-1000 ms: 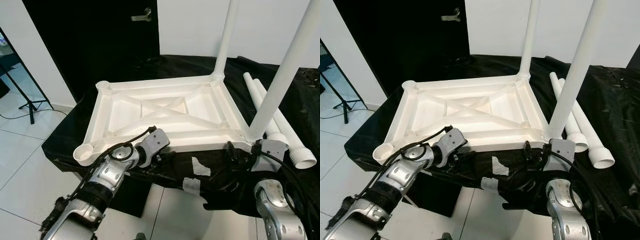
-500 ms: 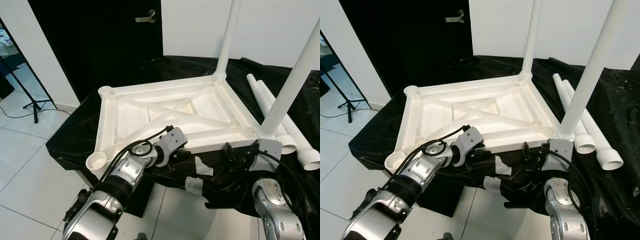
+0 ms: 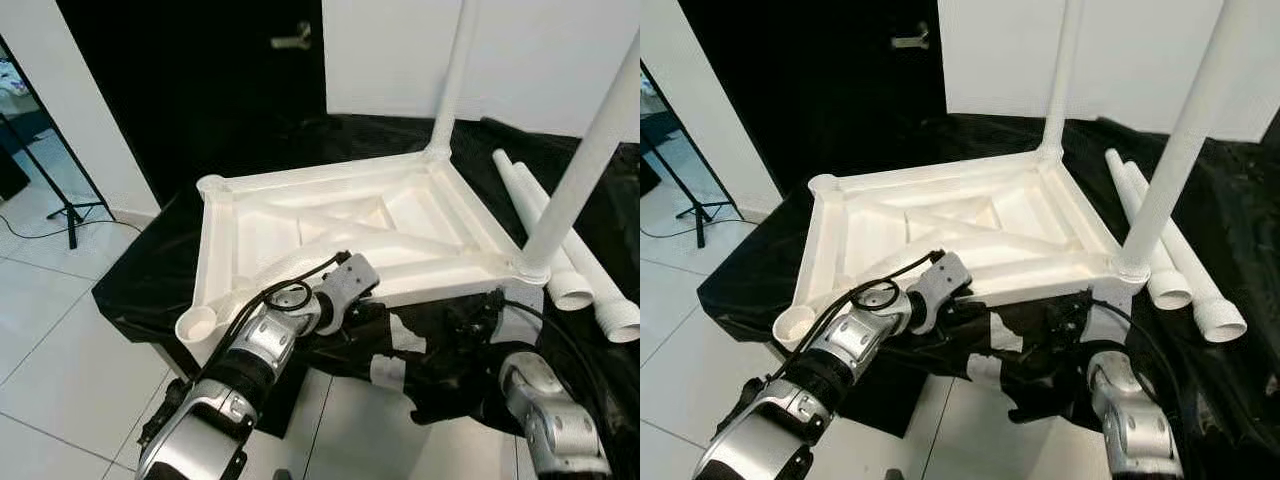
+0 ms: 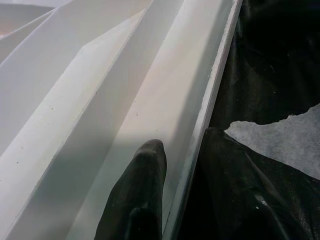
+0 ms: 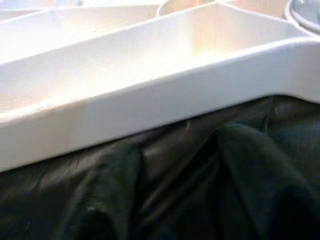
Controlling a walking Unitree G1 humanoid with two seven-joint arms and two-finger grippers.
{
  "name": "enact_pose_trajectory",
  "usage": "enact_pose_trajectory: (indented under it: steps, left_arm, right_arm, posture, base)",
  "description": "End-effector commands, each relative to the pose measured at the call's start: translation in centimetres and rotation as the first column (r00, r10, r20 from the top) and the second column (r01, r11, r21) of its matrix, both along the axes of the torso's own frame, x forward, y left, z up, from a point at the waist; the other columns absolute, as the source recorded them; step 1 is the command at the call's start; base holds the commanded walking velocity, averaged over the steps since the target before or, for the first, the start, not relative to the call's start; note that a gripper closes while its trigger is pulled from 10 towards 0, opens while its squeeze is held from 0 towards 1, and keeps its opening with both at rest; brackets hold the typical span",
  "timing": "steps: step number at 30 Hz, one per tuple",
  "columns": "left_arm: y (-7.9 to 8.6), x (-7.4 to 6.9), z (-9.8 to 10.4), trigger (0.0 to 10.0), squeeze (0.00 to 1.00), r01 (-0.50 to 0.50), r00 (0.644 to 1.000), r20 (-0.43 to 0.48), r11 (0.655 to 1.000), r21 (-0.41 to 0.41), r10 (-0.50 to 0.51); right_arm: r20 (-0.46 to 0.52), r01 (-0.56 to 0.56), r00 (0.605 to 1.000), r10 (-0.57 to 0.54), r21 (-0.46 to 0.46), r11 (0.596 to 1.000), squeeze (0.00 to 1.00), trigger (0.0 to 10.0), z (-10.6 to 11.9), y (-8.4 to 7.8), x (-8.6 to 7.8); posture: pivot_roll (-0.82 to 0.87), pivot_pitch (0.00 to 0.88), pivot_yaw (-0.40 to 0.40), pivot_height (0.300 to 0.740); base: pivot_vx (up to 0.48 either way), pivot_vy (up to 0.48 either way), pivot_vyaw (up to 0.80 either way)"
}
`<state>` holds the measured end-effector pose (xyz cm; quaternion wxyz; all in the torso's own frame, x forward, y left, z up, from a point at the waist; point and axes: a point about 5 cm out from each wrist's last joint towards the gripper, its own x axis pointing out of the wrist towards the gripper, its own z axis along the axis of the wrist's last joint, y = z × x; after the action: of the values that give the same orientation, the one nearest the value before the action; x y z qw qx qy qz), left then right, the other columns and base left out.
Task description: Building children table
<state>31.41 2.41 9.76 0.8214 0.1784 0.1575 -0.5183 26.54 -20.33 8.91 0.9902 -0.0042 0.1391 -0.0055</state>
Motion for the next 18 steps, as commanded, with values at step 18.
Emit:
enact_pose_trajectory:
  steps: [18]
  left_arm:
    - [-0.1,-0.8,-2.3,10.0,0.0,-0.179,0.983,-0.024,0.983,0.029,0.18]
  right_arm:
    - [0.013,-0.149,0.989,0.149,-0.043,0.988,0.0,0.0,0.9,0.6,5.3]
  posture:
    - [0.17,0.0,0.013,0.74]
  base:
    - [0.0,0.0,0.0]
